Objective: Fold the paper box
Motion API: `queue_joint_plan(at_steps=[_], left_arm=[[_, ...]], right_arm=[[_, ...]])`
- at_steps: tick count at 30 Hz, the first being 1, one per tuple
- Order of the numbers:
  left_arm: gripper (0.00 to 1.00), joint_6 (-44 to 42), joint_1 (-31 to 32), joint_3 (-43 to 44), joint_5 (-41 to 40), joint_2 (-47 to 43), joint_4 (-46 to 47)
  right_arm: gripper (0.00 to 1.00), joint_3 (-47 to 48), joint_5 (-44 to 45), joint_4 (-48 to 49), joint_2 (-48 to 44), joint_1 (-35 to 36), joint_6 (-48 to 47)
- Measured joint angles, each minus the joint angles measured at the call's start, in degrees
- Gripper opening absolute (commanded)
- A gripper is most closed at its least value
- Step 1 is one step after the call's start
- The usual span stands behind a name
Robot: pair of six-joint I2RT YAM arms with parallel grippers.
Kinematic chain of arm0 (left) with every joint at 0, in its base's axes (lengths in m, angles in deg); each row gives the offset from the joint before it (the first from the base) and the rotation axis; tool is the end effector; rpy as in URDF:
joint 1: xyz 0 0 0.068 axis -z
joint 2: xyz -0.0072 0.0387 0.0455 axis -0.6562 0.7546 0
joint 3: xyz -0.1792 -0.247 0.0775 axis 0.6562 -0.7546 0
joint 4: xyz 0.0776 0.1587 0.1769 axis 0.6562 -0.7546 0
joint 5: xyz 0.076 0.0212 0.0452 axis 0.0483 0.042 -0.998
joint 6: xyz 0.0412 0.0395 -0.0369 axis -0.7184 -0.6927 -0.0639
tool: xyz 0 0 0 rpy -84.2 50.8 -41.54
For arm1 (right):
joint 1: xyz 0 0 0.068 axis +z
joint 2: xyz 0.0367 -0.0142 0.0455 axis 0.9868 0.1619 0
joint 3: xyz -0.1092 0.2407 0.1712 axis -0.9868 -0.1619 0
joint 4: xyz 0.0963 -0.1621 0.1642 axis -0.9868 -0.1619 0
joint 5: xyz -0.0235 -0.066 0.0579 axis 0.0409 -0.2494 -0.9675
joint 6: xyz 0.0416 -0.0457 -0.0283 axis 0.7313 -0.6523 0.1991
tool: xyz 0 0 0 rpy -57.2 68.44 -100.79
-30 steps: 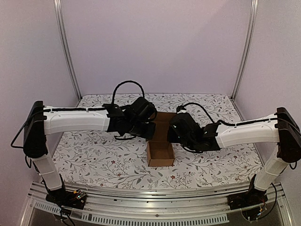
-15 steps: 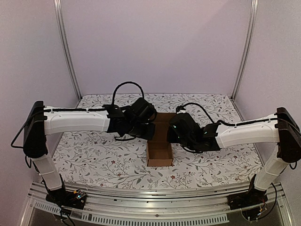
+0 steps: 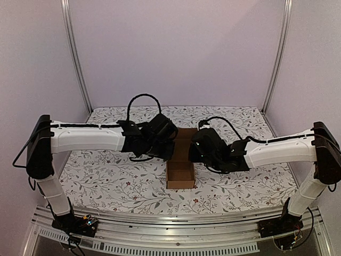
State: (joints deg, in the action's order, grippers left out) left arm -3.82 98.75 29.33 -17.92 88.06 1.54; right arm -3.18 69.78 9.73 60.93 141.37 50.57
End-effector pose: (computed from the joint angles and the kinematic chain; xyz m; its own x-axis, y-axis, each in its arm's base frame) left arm 0.2286 -0.3256 0.2655 -0.7403 0.1674 -0.6511 0.3079 0.9454 -0.1070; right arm 0.2025 0.3021 0.2566 -0.5939 0.0895 -0.7996 -0.2013 0.9456 0.2554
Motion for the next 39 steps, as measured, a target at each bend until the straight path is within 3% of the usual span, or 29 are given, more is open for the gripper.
queue_joint_plan(at_steps=[14, 29, 39], left_arm=[[0.00, 6.7, 3.4, -0.7, -9.5, 1.5, 0.6], [0.00, 8.5, 12.7, -14.3, -25.6, -0.3, 18.9], [0.00, 8.0, 13.8, -15.3, -27.1, -0.3, 21.5]], right_arm=[[0.00, 2.2, -0.2, -0.3, 2.0, 1.3, 0.0], [0.00, -2.1, 4.8, 4.1, 0.9, 3.8, 0.5], [0.00, -7.5, 8.9, 5.4, -2.4, 7.8, 1.4]])
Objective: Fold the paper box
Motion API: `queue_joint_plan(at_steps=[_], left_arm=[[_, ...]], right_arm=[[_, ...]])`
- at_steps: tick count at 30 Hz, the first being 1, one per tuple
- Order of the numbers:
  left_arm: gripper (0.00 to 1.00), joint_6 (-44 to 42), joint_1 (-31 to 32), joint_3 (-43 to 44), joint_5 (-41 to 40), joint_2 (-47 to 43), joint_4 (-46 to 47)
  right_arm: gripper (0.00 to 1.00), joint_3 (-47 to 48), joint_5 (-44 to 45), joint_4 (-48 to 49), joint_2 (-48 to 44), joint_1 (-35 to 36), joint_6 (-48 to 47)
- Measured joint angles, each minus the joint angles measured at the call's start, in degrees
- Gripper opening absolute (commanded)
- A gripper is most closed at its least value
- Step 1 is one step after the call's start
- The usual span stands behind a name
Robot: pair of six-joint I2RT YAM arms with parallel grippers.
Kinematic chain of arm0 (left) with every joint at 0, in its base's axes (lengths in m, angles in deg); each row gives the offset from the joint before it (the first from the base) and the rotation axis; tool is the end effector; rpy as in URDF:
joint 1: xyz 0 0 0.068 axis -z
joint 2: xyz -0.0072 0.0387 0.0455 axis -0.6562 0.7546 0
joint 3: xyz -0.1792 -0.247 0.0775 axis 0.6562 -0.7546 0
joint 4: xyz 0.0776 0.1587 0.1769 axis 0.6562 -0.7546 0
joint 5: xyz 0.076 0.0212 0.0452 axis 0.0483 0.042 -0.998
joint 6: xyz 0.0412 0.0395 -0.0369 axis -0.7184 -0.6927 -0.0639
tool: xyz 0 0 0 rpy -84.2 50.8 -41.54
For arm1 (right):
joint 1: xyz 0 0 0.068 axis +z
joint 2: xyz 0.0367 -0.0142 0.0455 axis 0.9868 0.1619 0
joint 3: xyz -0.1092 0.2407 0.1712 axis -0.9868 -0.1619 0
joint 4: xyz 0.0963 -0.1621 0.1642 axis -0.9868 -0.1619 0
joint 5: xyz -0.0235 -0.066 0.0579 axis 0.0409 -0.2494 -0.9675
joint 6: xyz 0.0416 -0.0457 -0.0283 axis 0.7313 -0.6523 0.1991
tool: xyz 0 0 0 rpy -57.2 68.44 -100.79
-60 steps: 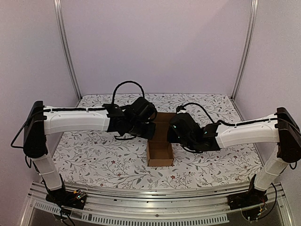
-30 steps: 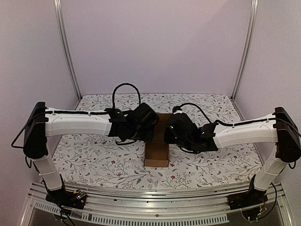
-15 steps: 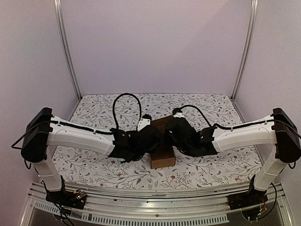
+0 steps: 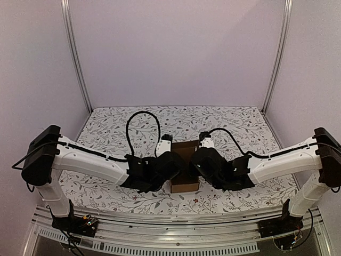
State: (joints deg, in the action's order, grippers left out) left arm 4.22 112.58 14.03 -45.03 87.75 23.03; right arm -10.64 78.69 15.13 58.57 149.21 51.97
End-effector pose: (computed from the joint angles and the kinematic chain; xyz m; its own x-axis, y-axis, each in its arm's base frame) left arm 0.1576 -0.3444 0.2262 -0.4935 0.0341 -0.8691 0.1889 0.9796 -0.0688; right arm 0.1568 0.3015 0.2414 -0.5249 0.0721 -0.8481 -0.2255 0.9490 0.2202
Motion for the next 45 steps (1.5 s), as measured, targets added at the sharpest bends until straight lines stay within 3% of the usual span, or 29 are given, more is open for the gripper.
queue_joint_plan(at_steps=[26, 45], left_arm=[[0.00, 11.5, 4.5, 1.3, -7.3, 2.9, -0.8], [0.00, 12.7, 7.1, -2.4, -11.7, 5.8, 11.2]], right_arm=[[0.00, -11.0, 3.7, 11.2, -3.1, 5.2, 3.0], [0.00, -16.9, 4.7, 13.7, -5.4, 9.0, 6.6]])
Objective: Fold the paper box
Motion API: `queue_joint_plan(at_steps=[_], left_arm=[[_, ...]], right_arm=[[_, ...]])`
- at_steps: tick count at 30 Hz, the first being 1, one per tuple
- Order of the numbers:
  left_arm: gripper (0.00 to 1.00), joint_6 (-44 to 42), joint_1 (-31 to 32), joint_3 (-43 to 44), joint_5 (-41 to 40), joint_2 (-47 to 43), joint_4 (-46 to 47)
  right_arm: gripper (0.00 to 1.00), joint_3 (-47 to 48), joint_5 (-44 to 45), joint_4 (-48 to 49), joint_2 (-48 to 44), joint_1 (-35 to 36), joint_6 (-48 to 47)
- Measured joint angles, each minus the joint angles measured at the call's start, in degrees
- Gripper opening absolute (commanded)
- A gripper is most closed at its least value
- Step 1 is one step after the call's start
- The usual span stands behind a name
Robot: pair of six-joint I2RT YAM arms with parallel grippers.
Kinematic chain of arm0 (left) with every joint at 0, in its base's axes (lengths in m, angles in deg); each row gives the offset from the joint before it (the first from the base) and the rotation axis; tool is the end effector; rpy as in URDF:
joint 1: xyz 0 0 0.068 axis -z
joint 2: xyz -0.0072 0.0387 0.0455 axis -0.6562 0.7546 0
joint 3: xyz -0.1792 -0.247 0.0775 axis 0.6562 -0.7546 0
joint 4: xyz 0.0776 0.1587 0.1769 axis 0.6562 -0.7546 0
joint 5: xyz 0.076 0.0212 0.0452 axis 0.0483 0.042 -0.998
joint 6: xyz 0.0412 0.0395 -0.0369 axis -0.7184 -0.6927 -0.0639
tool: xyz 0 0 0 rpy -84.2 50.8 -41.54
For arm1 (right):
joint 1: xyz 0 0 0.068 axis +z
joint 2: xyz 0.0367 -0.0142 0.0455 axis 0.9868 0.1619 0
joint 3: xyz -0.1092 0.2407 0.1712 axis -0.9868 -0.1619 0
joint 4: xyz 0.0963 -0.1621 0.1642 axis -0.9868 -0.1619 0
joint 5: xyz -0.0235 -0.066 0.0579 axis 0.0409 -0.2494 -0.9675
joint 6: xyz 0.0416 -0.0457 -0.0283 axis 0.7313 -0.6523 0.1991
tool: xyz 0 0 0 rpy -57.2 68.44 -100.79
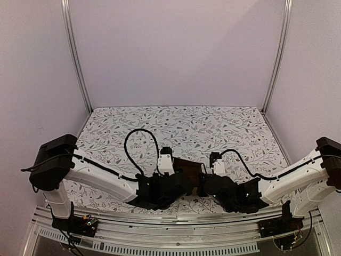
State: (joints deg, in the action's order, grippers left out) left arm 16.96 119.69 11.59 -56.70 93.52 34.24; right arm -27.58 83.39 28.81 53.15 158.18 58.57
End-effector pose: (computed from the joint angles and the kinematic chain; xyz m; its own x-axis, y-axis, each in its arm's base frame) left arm 0.1222 -0.3699 0.1987 -0.3859 -0.2027 -0.9000 0.0970 0.9612 -0.2581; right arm 0.0993 0.2685 0.2056 -0.5128 0.1494 -0.8454 -0.2677 0.9078 0.3228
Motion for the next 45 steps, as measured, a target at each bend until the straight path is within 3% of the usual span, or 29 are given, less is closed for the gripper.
queue_joint_plan(at_steps=[7, 12, 17, 28, 31, 37, 45], left_arm=[[0.00, 1.5, 2.1, -1.0, 1.0, 2.4, 3.1], [0.00, 3.4, 4.0, -1.2, 2.8, 4.0, 1.8], [0.00, 4.7, 4.2, -0.5, 2.1, 4.0, -0.8], [0.00, 5.2, 4.6, 1.7, -0.1, 5.1, -4.5], [0.00, 4.3, 4.7, 1.7, -0.1, 5.3, -4.1], [0.00, 0.5, 4.7, 1.1, 0.0, 5.8, -0.6], [0.00, -4.3, 4.7, 0.3, 0.4, 6.1, 3.4]], right_arm=[[0.07, -2.2, -0.7, -2.1, 0.0, 1.0, 2.6], [0.28, -3.0, -1.2, -4.3, -0.7, 1.7, 4.1], [0.39, -3.1, -1.9, -9.0, -3.6, 1.9, 4.0], [0.60, -3.1, -4.9, -22.7, -22.2, 2.0, -0.6], [0.60, -1.8, -6.3, -26.7, -27.3, 1.9, -3.9], [0.50, 8.6, -11.8, -34.0, -29.9, -3.5, -12.0], [0.19, 20.5, -24.5, -36.6, -20.5, -14.2, -22.1]])
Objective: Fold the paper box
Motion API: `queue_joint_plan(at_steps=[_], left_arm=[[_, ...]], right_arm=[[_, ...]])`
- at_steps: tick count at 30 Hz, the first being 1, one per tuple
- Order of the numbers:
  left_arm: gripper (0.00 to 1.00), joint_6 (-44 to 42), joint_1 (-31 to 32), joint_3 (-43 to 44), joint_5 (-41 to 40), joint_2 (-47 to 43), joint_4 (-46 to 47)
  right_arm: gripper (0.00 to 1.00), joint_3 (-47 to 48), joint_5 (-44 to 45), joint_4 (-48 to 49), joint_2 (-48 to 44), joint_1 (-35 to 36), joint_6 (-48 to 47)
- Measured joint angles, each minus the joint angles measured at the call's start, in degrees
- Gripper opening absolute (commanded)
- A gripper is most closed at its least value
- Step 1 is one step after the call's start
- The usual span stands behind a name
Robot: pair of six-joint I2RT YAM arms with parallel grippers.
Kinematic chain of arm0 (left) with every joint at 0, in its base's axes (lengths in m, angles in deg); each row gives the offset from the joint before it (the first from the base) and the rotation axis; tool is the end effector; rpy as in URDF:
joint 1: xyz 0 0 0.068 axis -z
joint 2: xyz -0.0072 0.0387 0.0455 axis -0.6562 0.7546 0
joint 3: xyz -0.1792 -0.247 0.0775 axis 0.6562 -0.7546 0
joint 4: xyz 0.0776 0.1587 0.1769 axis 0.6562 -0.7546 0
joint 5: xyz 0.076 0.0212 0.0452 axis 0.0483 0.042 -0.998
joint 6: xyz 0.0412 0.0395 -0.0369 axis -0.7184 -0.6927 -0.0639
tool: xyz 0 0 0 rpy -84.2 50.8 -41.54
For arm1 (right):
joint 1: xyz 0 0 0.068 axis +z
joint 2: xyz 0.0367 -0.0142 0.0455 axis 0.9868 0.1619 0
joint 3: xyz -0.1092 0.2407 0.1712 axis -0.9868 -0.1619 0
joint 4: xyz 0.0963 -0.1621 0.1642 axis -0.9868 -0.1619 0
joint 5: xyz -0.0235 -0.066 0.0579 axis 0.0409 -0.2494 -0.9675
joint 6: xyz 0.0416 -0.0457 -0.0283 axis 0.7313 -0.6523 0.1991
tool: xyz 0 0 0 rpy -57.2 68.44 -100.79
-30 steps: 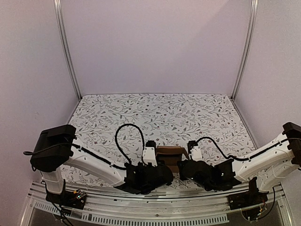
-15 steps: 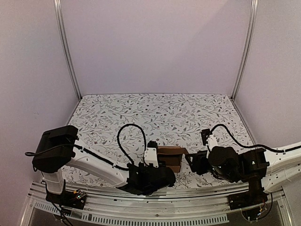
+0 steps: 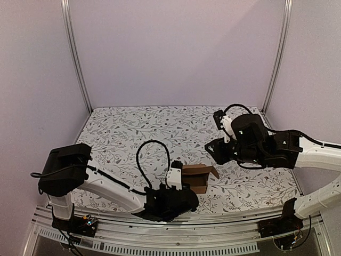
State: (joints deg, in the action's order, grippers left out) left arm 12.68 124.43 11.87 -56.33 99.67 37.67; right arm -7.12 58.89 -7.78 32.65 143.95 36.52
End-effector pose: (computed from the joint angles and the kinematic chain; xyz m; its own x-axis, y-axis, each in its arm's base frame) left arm 0.0925 -0.3916 0.1639 -0.3961 -0.0587 -0.9163 0.2084 0.9662 -0.1519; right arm 0.1263 0.2077 0.3414 -0.5382 -0.1161 -0.8348 -0.5102 0.8333 0.2130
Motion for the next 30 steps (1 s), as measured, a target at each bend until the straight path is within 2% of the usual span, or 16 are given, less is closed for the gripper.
queue_joint_plan(at_steps=[3, 8, 16, 19, 26, 30], left_arm=[[0.00, -1.4, 0.0, -0.1, -0.2, 0.3, 1.2], [0.00, -3.0, 0.0, -0.2, -0.9, 0.9, 2.8], [0.00, -3.5, 0.0, -0.1, -1.4, 1.2, 3.1], [0.04, -3.3, 0.0, 0.4, -1.7, 1.2, 1.8], [0.29, -4.5, 0.1, -0.7, -1.4, 0.5, 2.2], [0.39, -6.1, 0.2, -3.2, 0.5, -1.2, 2.5]], right_arm=[[0.12, 2.9, -4.8, -0.5, 5.2, -3.2, -3.0], [0.06, 6.4, -12.9, -0.3, 14.0, -6.4, -6.2], [0.01, 7.7, -21.4, -0.1, 23.0, -8.0, -6.8], [0.01, 8.0, -23.1, -0.1, 24.3, -8.2, -6.6], [0.00, 8.0, -24.8, 0.5, 25.9, -8.2, -6.3], [0.00, 8.0, -24.9, 0.5, 27.3, -8.2, -6.3]])
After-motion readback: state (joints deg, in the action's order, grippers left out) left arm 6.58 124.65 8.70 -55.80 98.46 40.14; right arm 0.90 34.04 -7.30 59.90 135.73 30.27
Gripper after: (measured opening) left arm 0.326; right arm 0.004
